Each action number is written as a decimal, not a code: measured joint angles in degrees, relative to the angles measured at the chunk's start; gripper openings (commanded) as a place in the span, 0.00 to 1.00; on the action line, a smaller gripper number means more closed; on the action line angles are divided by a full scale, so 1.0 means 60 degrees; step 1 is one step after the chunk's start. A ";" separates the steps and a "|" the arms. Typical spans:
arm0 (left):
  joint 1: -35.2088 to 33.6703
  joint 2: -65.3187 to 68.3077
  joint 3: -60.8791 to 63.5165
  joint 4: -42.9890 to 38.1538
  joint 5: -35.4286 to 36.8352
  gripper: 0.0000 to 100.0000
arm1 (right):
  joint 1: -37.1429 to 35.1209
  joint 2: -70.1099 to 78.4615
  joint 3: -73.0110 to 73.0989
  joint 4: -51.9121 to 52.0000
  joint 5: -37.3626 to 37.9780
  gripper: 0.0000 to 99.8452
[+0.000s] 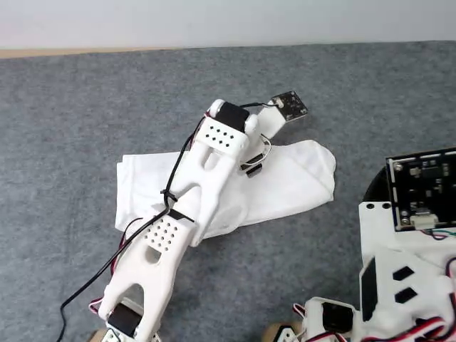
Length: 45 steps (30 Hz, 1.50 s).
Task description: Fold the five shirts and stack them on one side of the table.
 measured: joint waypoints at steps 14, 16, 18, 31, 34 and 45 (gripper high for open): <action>-0.1143 -0.1143 -0.0015 0.0044 0.2198 0.15 | 0.0000 0.0000 0.0337 0.0000 0.0000 0.01; -0.1641 -0.1685 0.0059 0.0044 0.2857 0.15 | 0.0000 0.0000 0.0630 0.0000 0.0000 0.01; -0.2256 -0.2286 0.0425 0.0044 0.3429 0.12 | 0.0000 0.0000 0.0894 0.0000 0.0000 0.01; -0.5993 -0.5392 0.5817 0.0059 0.3634 0.20 | 0.0000 0.0000 0.1802 0.0000 0.0000 0.01; -0.6491 -0.5436 0.6608 0.0044 0.2842 0.21 | 0.0000 0.0015 0.1875 0.0000 0.0000 0.01; -0.7209 -0.5436 0.8791 -0.0615 0.0571 0.21 | 0.0000 0.0015 0.1875 0.0000 0.0000 0.01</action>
